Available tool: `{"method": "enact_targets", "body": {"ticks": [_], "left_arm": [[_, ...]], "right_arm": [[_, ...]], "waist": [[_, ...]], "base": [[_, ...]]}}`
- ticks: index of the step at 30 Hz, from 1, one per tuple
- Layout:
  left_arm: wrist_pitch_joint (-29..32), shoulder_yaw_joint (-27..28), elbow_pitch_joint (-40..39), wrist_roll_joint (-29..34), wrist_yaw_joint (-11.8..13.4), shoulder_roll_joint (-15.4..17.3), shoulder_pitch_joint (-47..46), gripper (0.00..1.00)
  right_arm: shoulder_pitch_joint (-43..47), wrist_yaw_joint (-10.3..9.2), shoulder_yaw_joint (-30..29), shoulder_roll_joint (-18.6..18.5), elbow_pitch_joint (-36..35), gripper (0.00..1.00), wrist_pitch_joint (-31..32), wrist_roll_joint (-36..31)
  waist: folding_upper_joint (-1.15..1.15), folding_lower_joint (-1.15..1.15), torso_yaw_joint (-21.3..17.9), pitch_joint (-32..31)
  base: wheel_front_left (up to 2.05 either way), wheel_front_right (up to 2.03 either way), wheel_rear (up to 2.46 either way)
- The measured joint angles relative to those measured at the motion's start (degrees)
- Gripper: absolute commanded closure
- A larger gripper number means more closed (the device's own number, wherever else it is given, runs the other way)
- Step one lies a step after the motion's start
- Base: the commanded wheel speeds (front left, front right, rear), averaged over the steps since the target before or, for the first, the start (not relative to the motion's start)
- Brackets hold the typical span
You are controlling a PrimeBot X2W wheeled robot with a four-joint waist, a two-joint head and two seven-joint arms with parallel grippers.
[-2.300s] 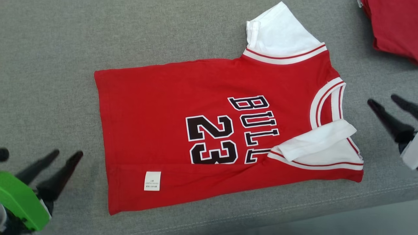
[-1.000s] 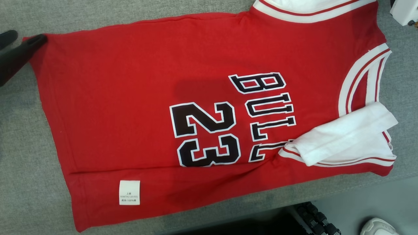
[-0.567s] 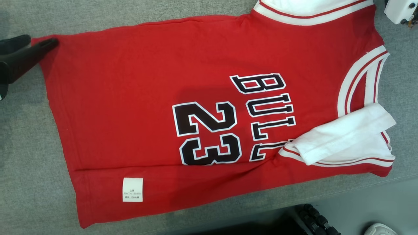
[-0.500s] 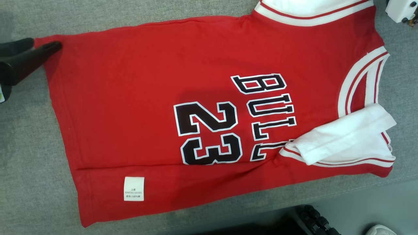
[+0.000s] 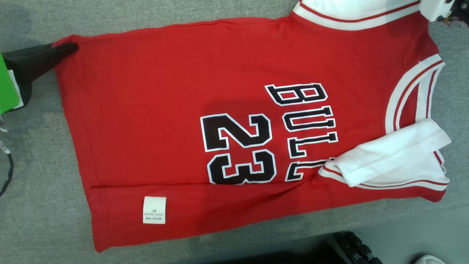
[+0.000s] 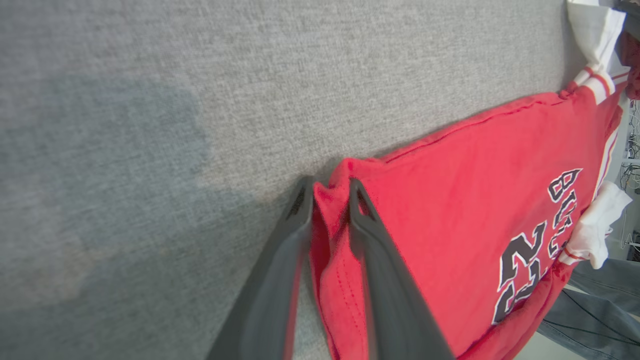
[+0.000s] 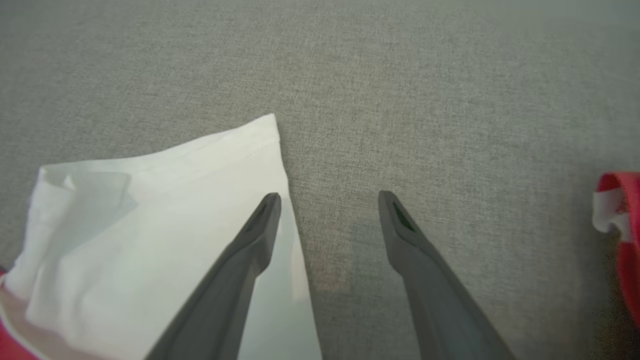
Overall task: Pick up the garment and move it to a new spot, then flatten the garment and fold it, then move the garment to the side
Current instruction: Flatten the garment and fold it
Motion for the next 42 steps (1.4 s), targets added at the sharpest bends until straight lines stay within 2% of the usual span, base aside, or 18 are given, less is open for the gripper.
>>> {"method": "enact_targets", "body": {"ticks": [5, 8, 18, 19, 21, 22, 25, 29, 31, 32, 33, 34, 42], "left_arm": [[0.03, -1.21, 0.44, -0.03, -0.52, -0.85, -0.48, 1.0], [0.21, -2.3, 1.15, -0.02, -1.02, -2.59, -1.51, 1.0], [0.71, -3.98, 1.94, 0.15, -2.44, -4.63, -2.68, 1.0], [0.71, -4.03, 2.02, 0.15, -2.45, -4.7, -2.83, 1.0], [0.7, -4.1, 2.33, 0.22, -2.55, -4.85, -3.11, 1.0], [0.7, -4.17, 2.48, 0.22, -2.87, -5.0, -3.2, 1.0], [0.7, -4.6, 3.09, 0.25, -3.31, -5.48, -3.43, 1.0], [0.63, -4.95, 3.87, 0.66, -3.58, -5.83, -3.6, 1.0], [0.63, -5.06, 4.1, 0.66, -3.93, -5.94, -3.66, 1.0], [0.64, -5.08, 4.15, 0.66, -3.93, -6.06, -3.7, 1.0], [0.71, -5.06, 4.13, 0.66, -3.93, -6.11, -3.75, 1.0], [0.73, -5.06, 4.11, 0.66, -3.93, -6.12, -3.84, 1.0], [-0.29, -4.87, 5.49, 1.55, -4.54, -6.61, -4.36, 1.0]], "right_arm": [[-0.94, 0.46, 1.18, 1.63, 1.08, 0.0, -0.04, -0.33], [-1.24, 0.75, 1.19, 1.4, 2.34, 0.0, -0.31, -0.77], [-4.24, 0.76, 2.36, 1.65, 4.41, 0.0, 0.63, -1.7], [-4.72, 0.77, 2.59, 1.81, 4.5, 0.16, 0.66, -1.71], [-5.43, 0.93, 3.08, 2.37, 4.92, 0.38, 0.9, -2.07], [-5.6, 1.03, 3.28, 2.66, 5.21, 0.56, 1.05, -2.31], [-5.94, 1.27, 3.66, 2.75, 5.9, 0.6, 1.32, -2.76], [-6.04, 1.42, 3.82, 2.54, 6.79, 0.53, 1.58, -2.77], [-6.18, 1.42, 3.82, 2.43, 7.26, 0.54, 1.65, -2.87], [-6.24, 1.42, 3.82, 2.35, 7.42, 0.56, 1.74, -3.02], [-6.37, 1.42, 3.8, 2.19, 7.44, 0.68, 2.19, -3.11], [-6.67, 1.41, 3.72, 1.99, 7.46, 1.0, 2.52, -3.11], [-7.33, 1.43, 2.63, 3.19, 8.21, 1.0, 0.42, -2.83]], "waist": [[0.0, 0.0, 0.34, 0.18], [0.0, 0.0, 1.22, 0.12], [0.0, 0.0, 4.24, 0.37], [0.0, 0.0, 4.47, 0.45], [0.0, 0.0, 4.81, 0.6], [0.0, 0.0, 4.91, 0.62], [0.0, 0.0, 5.08, 0.51], [0.0, 0.0, 5.23, 0.14], [0.0, 0.0, 5.3, 0.05], [0.0, 0.0, 5.34, 0.02], [0.0, 0.0, 5.39, 0.05], [0.0, 0.0, 5.45, 0.15], [0.0, 0.0, 5.78, 0.43]], "base": [[0.0, 0.0, 0.0], [0.0, 0.0, 0.0], [0.0, 0.0, 0.0], [0.0, 0.0, 0.0], [0.0, 0.0, 0.0], [0.0, 0.0, 0.0], [0.0, 0.0, 0.0], [0.0, 0.0, 0.0], [0.0, 0.0, 0.0], [0.0, 0.0, 0.0], [0.0, 0.0, 0.0], [0.0, 0.0, 0.0], [0.0, 0.0, 0.0]]}}
